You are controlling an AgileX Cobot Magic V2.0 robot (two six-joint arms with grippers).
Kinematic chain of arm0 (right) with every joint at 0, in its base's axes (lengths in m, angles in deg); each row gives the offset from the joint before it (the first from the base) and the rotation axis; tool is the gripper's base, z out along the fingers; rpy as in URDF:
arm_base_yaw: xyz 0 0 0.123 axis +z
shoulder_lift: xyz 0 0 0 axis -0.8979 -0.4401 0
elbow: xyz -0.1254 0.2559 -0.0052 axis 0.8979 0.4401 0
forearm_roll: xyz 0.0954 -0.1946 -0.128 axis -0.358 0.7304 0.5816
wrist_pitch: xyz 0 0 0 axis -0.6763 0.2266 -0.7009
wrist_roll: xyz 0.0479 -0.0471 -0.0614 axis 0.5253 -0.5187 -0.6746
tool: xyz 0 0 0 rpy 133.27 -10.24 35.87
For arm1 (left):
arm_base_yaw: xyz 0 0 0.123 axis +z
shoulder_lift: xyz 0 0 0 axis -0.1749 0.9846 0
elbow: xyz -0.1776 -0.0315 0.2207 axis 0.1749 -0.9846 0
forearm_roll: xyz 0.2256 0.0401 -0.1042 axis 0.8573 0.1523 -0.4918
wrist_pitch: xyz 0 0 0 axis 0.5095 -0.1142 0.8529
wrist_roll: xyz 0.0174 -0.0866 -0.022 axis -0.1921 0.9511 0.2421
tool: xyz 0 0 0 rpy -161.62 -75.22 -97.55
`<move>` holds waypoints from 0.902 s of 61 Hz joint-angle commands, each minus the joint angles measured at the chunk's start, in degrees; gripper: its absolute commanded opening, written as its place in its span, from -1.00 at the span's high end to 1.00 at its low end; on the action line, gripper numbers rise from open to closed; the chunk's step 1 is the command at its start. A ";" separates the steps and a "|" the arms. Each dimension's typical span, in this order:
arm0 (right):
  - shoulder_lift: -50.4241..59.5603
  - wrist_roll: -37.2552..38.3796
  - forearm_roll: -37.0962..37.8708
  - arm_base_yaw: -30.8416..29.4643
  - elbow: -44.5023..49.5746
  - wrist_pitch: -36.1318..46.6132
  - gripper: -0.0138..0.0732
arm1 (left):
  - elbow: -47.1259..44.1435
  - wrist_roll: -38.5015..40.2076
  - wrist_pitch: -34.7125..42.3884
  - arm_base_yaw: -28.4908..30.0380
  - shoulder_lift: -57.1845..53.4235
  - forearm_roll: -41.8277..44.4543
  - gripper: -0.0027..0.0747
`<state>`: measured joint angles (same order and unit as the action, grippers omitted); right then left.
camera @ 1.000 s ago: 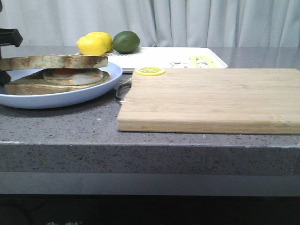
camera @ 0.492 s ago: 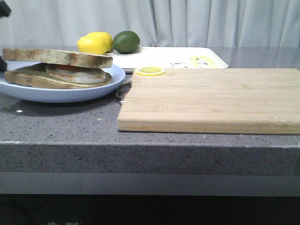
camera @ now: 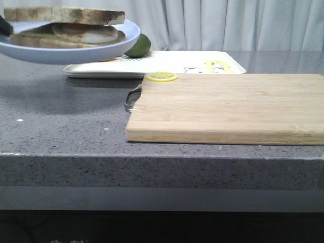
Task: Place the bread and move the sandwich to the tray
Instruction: 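Carry the plate with the left gripper over the white tray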
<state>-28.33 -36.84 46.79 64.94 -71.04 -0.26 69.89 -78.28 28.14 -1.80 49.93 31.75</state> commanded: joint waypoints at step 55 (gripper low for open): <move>-0.36 -0.03 -0.88 -0.10 -1.49 4.14 0.82 | 81.10 28.59 -17.74 -10.91 49.32 5.98 0.98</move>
<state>-28.33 -36.84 46.30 64.94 -71.04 -0.36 145.65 -52.02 9.54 -12.55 101.53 42.16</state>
